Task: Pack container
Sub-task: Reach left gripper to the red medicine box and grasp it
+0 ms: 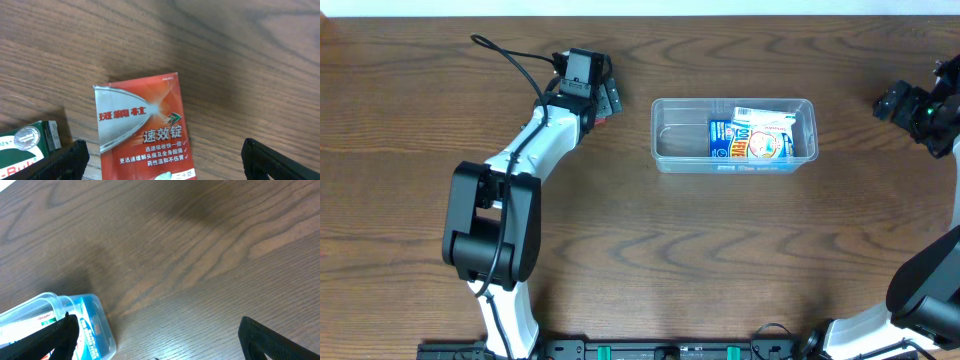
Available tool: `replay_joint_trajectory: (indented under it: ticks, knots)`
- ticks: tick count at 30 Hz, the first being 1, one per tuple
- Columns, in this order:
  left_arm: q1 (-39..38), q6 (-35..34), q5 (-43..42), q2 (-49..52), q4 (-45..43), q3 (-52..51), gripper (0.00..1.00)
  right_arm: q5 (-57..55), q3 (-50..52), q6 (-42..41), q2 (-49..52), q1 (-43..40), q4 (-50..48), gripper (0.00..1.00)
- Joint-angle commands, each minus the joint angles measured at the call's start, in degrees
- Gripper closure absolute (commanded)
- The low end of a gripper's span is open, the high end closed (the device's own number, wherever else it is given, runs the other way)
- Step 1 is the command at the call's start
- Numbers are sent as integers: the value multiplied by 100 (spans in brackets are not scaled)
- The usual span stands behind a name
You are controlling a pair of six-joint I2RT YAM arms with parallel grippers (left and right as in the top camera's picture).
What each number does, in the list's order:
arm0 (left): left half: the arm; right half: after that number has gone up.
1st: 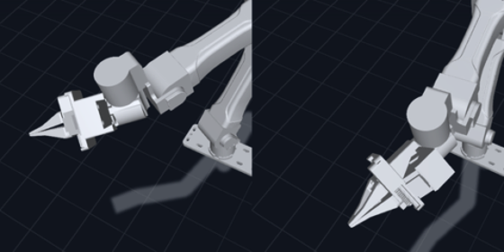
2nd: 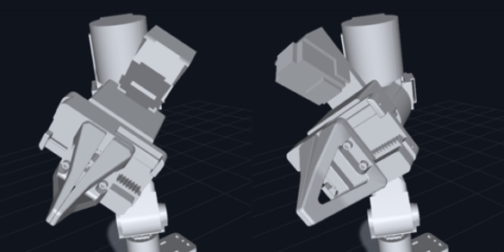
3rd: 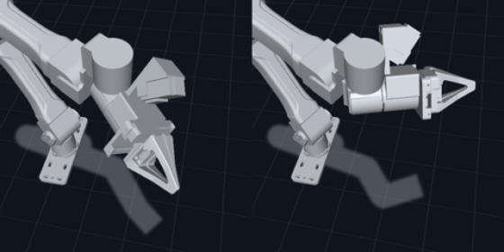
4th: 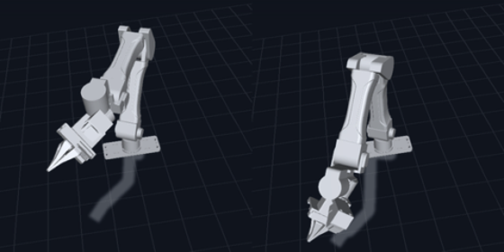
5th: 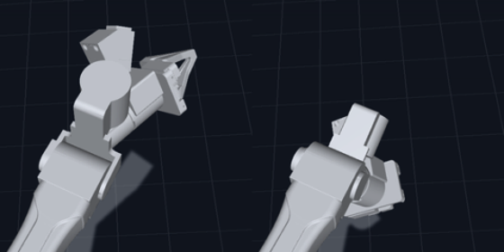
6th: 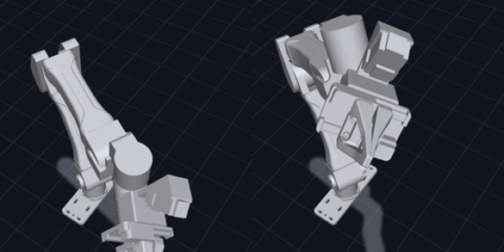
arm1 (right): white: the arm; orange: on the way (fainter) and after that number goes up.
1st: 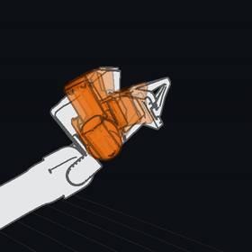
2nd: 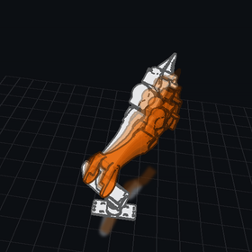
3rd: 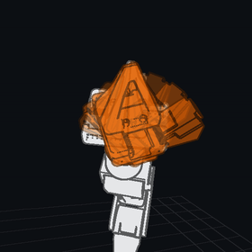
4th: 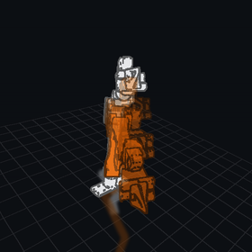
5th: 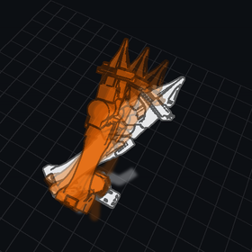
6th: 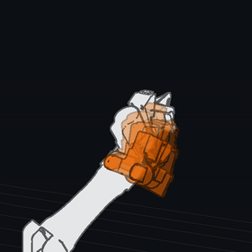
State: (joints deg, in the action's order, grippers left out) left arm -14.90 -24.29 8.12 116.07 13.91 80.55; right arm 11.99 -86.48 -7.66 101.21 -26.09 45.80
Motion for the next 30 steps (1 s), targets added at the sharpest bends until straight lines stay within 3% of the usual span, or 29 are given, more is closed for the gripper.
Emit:
replay_joint_trajectory:
  ticks: [1,9,30]
  knots:
    - [35,-146,50,96,15,52,2,22,-44,-61,-48,-20,9,1]
    - [52,-562,52,363,13,52,2,22,-44,-61,-48,-20,9,1]
    - [164,-686,177,433,37,52,2,22,-44,-61,-48,-20,9,1]
